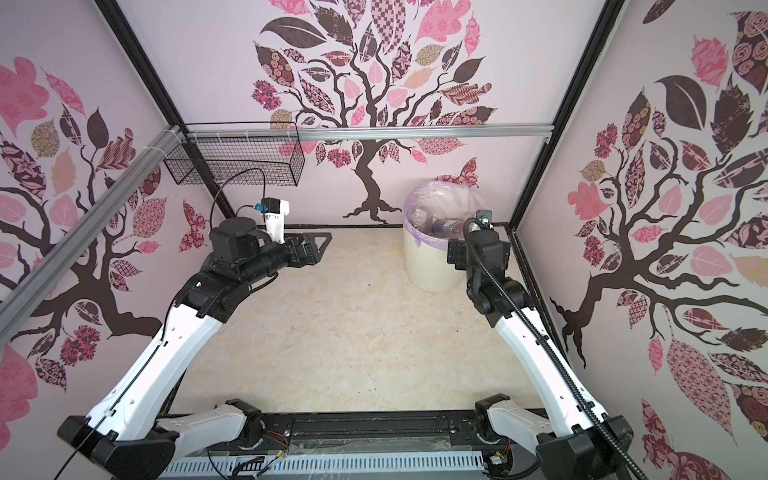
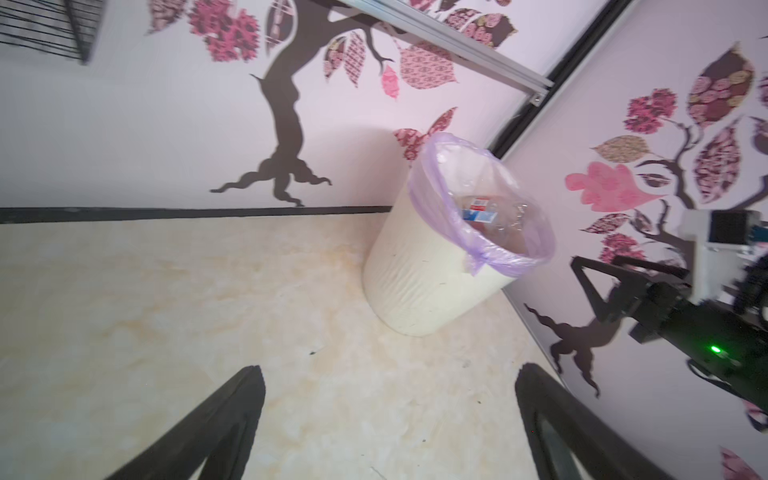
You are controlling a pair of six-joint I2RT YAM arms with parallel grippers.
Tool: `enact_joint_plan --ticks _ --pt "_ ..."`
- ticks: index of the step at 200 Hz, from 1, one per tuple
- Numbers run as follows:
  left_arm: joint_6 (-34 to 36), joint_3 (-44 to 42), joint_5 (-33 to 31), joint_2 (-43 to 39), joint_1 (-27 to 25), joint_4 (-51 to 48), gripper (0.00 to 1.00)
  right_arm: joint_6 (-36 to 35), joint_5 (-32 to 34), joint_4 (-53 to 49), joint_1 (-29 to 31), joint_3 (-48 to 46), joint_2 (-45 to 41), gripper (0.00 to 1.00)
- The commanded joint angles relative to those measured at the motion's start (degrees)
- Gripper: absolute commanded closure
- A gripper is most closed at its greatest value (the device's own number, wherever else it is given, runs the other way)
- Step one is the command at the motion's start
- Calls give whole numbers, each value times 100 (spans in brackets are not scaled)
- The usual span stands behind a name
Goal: Throw the plastic bottles in the bin
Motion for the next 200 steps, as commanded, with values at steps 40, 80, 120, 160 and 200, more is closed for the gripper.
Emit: enact_joint_plan --ticks 40,80,120,160,200 --pt "403 -1543 -2226 -142 1195 203 2 1174 -426 1300 2 -2078 -468 1" --pt "1010 -2579 -3000 272 1810 1311 2 992 112 2896 4 -3642 -604 0" --pt "1180 -3494 -2703 1179 2096 2950 2 785 640 4090 3 -4338 -362 1" --pt "665 -4462 -2174 1540 2809 4748 2 587 1307 5357 1 -4692 233 0" --pt "1024 -5174 -1810 1705 2880 6577 2 186 1327 6413 -6 -4831 1047 0"
